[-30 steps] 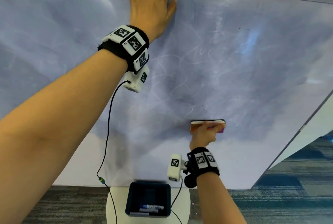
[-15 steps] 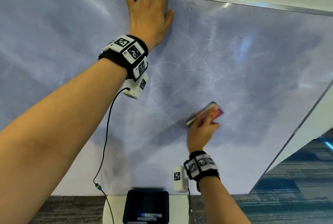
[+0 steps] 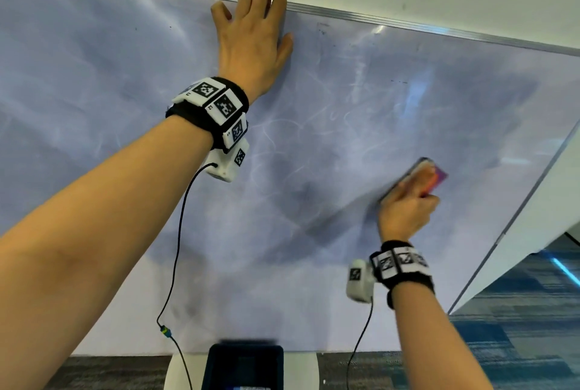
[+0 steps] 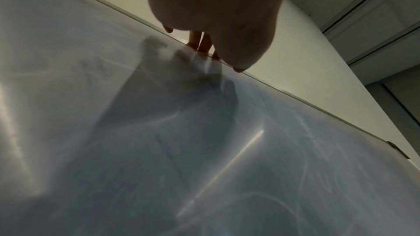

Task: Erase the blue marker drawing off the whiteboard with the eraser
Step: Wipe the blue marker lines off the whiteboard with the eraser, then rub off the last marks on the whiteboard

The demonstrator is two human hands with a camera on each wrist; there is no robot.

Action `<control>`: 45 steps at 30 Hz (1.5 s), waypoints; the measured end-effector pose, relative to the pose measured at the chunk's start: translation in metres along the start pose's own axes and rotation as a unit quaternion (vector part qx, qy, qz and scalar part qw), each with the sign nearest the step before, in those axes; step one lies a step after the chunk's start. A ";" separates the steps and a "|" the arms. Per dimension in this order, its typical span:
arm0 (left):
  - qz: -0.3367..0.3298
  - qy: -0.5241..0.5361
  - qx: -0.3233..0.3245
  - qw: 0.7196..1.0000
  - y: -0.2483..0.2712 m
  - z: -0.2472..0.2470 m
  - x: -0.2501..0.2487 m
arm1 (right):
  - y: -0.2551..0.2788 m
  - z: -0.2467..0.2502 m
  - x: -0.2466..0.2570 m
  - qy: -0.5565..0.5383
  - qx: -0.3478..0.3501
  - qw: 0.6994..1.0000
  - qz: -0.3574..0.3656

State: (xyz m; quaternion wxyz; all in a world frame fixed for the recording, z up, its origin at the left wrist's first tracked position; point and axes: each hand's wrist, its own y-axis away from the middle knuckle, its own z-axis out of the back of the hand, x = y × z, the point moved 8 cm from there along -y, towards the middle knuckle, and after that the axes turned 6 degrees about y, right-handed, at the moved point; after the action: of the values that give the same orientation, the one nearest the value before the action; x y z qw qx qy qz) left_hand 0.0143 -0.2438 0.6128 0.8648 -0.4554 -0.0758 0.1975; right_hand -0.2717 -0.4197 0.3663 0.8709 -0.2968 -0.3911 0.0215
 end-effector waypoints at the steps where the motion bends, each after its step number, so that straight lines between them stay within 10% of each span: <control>1: 0.001 0.003 -0.002 1.000 0.000 0.001 -0.001 | -0.019 0.007 -0.013 -0.004 -0.014 0.999 -0.048; 6: -0.006 0.009 -0.016 1.000 0.000 0.003 -0.001 | -0.054 0.012 -0.003 -0.032 -0.013 0.990 -0.135; 17: -0.018 -0.015 -0.012 1.000 -0.002 0.005 -0.002 | 0.026 0.008 0.236 -0.039 -0.010 0.945 0.323; 30: 0.006 0.066 -0.010 0.998 0.103 -0.009 0.015 | 0.109 -0.005 0.158 -0.038 0.028 0.884 0.465; 38: 0.055 0.083 0.258 0.961 0.314 -0.092 0.067 | 0.281 -0.085 0.021 0.013 0.365 0.794 0.487; 45: 0.123 0.068 0.580 0.802 0.471 -0.115 0.113 | 0.399 -0.122 -0.093 0.196 0.581 0.674 0.412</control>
State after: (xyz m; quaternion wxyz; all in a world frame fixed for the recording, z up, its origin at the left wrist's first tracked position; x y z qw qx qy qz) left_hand 0.0243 -0.0458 0.1560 0.9387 0.1135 0.1691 0.2781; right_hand -0.1740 -0.1776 0.0278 0.8274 0.1408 0.0418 0.5421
